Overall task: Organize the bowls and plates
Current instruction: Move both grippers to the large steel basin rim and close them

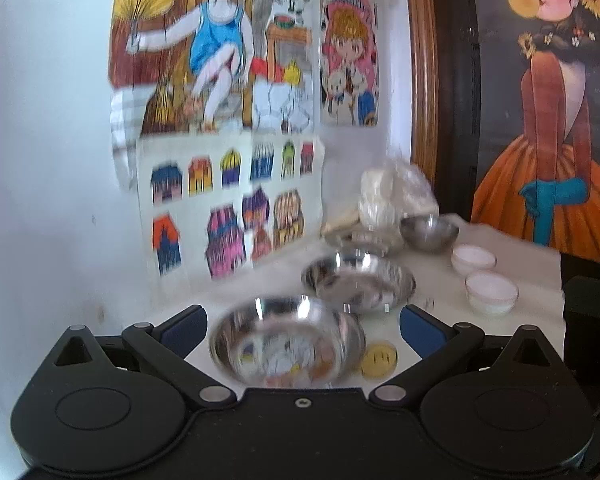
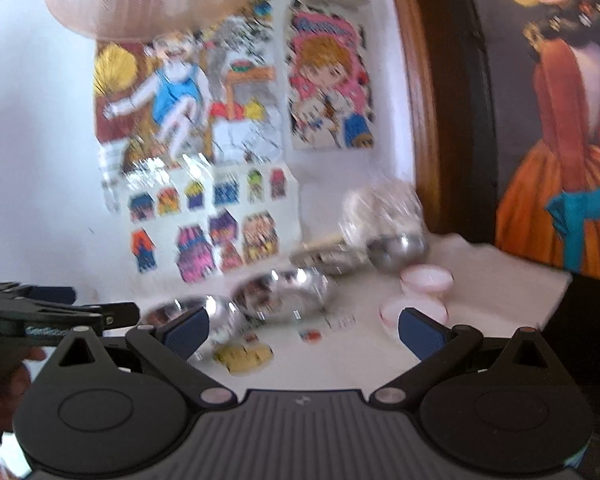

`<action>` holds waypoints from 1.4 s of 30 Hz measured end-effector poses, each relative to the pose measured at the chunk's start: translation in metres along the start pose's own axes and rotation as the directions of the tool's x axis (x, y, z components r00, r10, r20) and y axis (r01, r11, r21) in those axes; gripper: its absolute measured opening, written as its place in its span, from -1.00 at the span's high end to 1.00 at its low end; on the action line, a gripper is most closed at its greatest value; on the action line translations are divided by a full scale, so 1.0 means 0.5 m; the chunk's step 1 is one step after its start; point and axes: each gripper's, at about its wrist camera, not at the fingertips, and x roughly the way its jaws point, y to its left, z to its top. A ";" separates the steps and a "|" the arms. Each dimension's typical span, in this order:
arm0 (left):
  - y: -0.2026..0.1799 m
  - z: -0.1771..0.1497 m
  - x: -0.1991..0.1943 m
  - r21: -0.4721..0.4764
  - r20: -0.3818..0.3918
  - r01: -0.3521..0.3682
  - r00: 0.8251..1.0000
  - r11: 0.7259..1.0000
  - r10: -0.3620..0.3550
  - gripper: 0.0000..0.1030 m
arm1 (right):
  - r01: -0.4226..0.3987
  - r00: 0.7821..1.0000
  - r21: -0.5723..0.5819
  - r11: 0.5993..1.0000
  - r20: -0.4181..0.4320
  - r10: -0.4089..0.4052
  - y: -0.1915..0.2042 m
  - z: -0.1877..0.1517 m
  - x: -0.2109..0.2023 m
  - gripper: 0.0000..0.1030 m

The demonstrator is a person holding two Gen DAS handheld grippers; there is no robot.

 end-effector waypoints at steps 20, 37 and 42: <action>0.071 0.256 0.211 -0.012 -0.127 0.017 0.992 1.000 -0.018 -0.99 | -0.162 0.986 0.004 0.987 -0.048 0.162 0.009 0.269 0.177 -1.00; 0.060 0.198 0.538 0.045 -0.376 0.106 0.923 0.993 -0.081 -0.98 | -0.060 0.921 0.212 0.976 -0.365 0.135 -0.058 0.090 0.480 -1.00; 0.062 0.169 0.602 0.022 -0.426 0.133 0.898 0.991 -0.112 -0.98 | -0.039 0.910 0.289 0.957 -0.386 0.153 -0.070 0.050 0.510 -1.00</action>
